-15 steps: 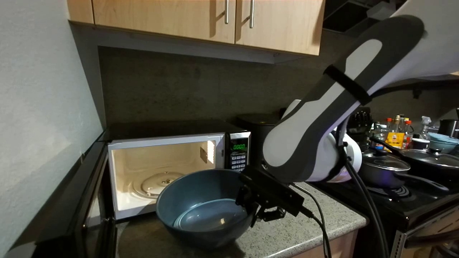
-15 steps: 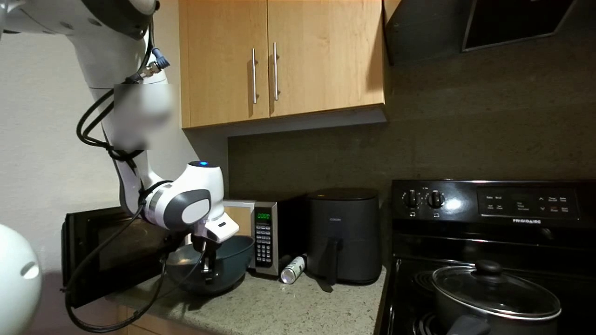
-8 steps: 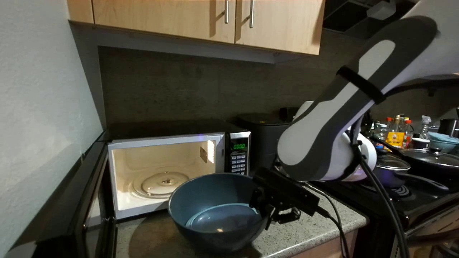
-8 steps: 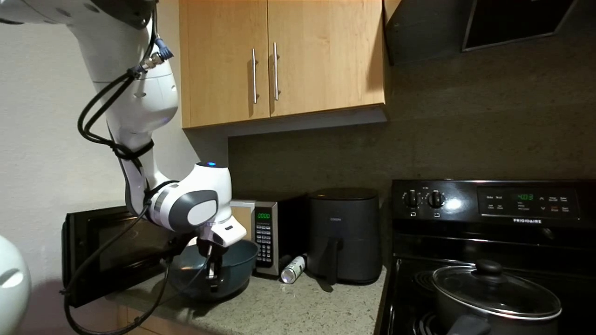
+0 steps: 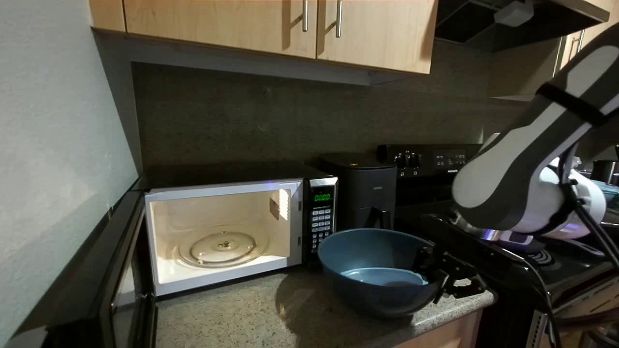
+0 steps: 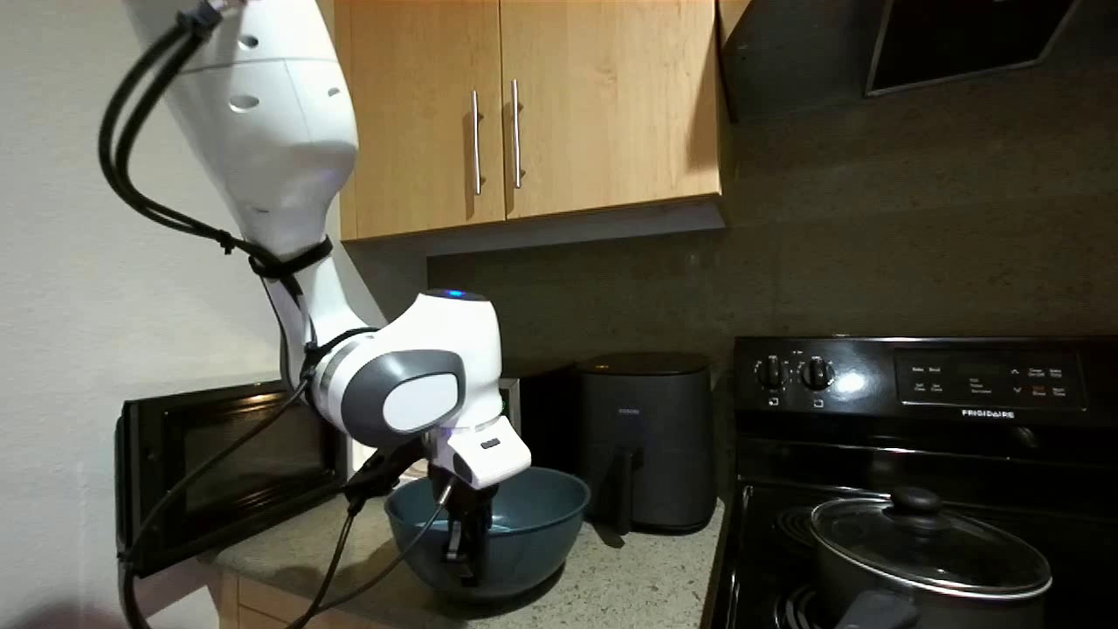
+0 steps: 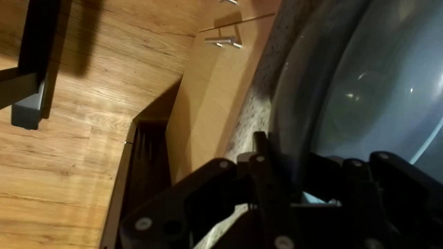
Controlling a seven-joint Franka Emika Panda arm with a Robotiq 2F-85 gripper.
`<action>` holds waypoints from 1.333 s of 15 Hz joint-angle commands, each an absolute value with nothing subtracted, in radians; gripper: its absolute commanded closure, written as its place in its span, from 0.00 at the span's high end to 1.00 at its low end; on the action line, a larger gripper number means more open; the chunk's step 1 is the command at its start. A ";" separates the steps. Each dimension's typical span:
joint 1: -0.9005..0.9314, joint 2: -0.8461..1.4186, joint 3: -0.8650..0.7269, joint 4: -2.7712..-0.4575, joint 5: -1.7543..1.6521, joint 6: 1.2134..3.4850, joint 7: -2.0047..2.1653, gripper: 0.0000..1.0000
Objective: Remove the bowl from the microwave.
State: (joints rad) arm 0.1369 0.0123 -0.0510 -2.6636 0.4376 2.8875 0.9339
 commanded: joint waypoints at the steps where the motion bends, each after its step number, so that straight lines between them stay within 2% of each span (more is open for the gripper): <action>1: 0.072 -0.077 -0.093 -2.740 0.379 2.917 1.079 0.05; 4: 0.037 -0.061 -0.096 -2.758 0.311 3.030 1.235 0.05; 5: 0.018 -0.039 -0.073 -2.717 0.371 2.952 1.114 0.05; 10: 0.011 -0.032 -0.066 -2.719 0.363 2.959 1.127 0.05; 20: 0.046 0.128 -0.080 -2.553 0.629 2.841 1.000 0.06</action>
